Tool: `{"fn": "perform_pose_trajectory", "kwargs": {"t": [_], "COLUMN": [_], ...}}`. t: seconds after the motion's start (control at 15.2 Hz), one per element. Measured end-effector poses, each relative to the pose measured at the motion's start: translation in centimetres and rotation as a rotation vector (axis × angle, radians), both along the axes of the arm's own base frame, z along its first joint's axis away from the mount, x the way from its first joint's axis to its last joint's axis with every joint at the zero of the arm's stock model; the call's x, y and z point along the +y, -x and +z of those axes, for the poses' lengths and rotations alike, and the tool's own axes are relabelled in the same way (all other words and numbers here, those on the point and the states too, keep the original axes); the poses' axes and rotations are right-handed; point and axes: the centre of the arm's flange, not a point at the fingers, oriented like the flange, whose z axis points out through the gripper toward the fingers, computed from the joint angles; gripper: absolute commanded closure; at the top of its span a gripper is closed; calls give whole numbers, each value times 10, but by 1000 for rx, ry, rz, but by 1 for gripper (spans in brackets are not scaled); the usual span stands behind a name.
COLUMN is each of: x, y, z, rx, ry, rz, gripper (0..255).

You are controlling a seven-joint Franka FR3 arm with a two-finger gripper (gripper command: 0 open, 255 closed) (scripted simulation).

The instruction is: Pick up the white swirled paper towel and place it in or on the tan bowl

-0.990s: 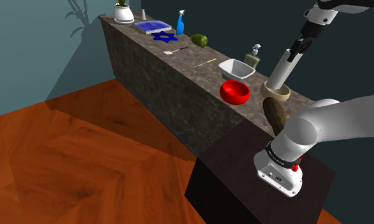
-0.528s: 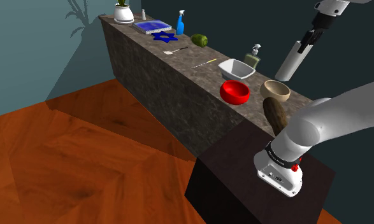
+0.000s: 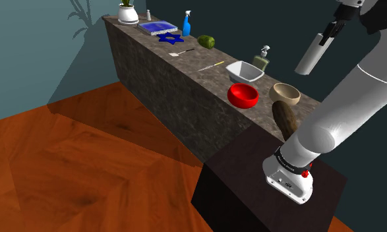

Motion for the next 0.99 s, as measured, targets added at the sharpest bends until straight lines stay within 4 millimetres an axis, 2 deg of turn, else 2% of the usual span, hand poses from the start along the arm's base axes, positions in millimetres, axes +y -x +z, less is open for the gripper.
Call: {"fn": "perform_pose_trajectory", "kwargs": {"t": [0.26,0.99], "x": [-9,-9], "y": [1,1], "z": [-10,-68], "rx": [-5,-5], "ry": [2,2], "rz": [9,10], "gripper": [255,255]}}
